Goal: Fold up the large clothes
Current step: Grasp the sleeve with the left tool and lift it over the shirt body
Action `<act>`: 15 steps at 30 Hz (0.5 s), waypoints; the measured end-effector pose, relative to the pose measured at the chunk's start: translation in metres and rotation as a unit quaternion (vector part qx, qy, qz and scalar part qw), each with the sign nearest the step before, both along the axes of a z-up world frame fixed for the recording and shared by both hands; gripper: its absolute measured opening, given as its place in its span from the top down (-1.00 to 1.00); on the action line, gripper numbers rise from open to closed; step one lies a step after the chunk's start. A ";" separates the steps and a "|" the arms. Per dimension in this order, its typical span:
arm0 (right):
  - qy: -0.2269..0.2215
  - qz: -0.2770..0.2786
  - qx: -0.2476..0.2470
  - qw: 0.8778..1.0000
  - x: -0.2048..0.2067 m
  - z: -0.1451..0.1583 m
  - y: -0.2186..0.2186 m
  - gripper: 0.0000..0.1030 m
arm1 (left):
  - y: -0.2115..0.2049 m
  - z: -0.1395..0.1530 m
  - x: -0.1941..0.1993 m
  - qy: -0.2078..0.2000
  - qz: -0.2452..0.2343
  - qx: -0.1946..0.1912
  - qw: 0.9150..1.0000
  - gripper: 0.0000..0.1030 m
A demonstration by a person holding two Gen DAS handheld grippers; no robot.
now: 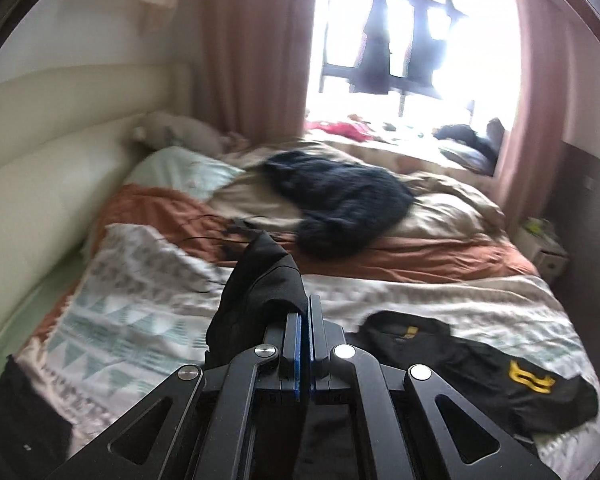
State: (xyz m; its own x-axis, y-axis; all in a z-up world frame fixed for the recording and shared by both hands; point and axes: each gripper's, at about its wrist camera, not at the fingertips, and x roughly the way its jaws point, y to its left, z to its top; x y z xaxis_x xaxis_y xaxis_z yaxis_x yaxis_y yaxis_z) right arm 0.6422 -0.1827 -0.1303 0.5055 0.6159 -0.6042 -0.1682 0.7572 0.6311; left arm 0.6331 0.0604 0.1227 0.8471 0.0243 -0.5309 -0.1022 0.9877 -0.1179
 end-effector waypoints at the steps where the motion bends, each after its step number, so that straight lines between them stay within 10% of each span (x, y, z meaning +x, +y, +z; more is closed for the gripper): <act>1: 0.006 -0.013 0.012 1.000 -0.006 -0.003 -0.012 0.27 | -0.011 -0.001 0.002 0.001 -0.010 -0.002 1.000 0.97; 15: 0.053 -0.156 0.011 0.986 -0.062 -0.013 -0.159 0.15 | -0.144 -0.052 0.028 0.052 -0.156 -0.063 0.984 0.94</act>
